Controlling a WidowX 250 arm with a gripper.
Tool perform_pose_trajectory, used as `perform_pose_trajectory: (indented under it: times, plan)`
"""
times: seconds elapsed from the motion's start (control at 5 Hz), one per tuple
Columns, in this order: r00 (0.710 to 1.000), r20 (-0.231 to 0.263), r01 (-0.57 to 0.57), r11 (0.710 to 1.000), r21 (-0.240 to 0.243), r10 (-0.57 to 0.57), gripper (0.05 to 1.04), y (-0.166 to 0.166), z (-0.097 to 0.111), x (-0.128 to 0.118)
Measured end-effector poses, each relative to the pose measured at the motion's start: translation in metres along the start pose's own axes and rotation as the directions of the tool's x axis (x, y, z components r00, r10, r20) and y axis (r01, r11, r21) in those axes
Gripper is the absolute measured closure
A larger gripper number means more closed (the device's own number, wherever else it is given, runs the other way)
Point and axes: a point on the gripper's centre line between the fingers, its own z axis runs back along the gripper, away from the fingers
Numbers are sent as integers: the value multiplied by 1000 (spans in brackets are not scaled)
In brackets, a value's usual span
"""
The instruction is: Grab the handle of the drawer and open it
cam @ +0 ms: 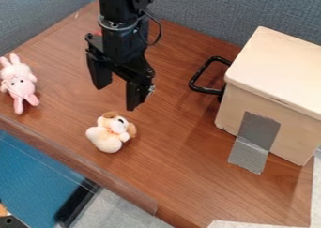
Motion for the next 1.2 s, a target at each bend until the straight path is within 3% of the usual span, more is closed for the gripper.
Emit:
perform_pose_trajectory:
  times: [0.2,0.6,0.8,1.2]
  plan:
    - [1000,-27,-10,1000,-6,10,83,-1,-7,-3]
    - [999,-31,-29,999,-17,29,83,-4,-13,50]
    - [997,-21,-78,997,-5,78,83,-10,-17,85]
    - [992,-47,-116,993,19,117,83,-31,-35,128]
